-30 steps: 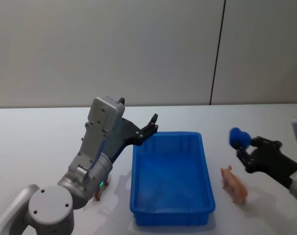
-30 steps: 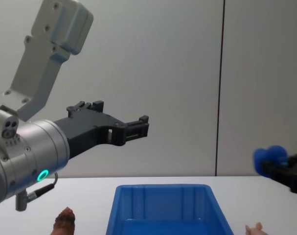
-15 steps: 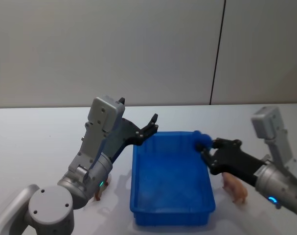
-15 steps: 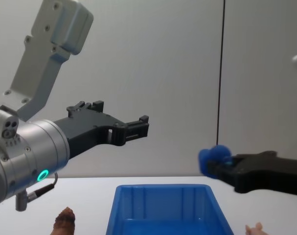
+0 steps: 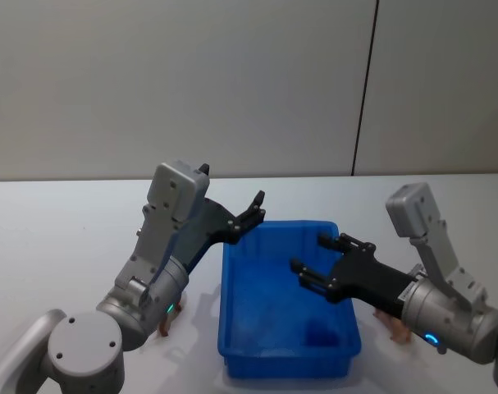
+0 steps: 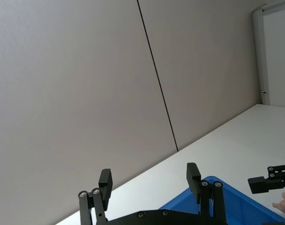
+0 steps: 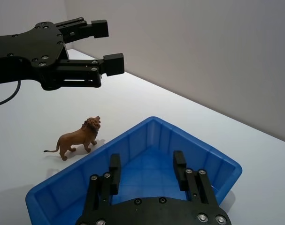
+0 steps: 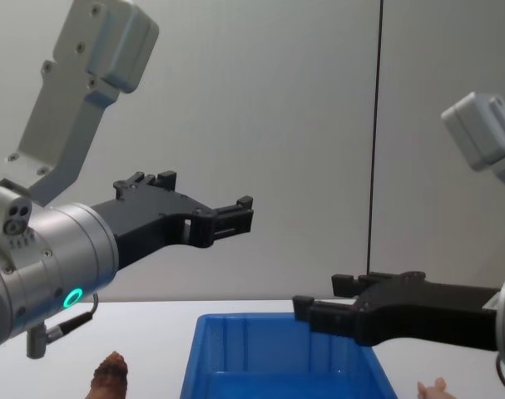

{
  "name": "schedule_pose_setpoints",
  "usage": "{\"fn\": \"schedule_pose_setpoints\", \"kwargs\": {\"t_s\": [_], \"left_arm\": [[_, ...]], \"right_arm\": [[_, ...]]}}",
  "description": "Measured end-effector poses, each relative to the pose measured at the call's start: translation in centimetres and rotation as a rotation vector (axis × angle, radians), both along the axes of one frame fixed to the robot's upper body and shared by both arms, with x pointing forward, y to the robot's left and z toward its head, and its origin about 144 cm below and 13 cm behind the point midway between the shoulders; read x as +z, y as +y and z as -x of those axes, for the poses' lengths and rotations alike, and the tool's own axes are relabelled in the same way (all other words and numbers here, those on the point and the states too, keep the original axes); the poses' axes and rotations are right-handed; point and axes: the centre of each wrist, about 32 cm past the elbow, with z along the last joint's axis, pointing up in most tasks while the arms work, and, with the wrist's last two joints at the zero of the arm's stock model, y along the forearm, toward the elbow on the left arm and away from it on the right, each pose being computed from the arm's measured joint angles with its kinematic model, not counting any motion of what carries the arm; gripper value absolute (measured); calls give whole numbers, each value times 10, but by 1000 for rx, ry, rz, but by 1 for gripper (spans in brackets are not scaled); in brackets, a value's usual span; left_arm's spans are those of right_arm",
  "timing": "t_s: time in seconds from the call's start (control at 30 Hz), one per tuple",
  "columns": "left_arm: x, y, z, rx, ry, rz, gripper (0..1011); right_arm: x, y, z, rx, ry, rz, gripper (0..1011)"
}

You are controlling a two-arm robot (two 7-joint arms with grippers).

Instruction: Pick up the two dolls from the table and place them into the box.

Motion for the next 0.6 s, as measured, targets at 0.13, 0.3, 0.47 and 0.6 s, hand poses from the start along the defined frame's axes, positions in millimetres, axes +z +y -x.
{"fn": "schedule_pose_setpoints", "kwargs": {"t_s": [0.13,0.3,0.47,0.6], "left_arm": [[0,0,0,0,0,0,1001],[0,0,0,0,0,0,1001],[0,0,0,0,0,0,1001],[0,0,0,0,0,0,1001]], "right_arm": [[0,2,0,3,2,2,760],[-1,1,0,-4,1,5,889],[-1,-4,3,-30,-3,3,1001],[-2,-11,8,-64,-2,-1,1003]]}}
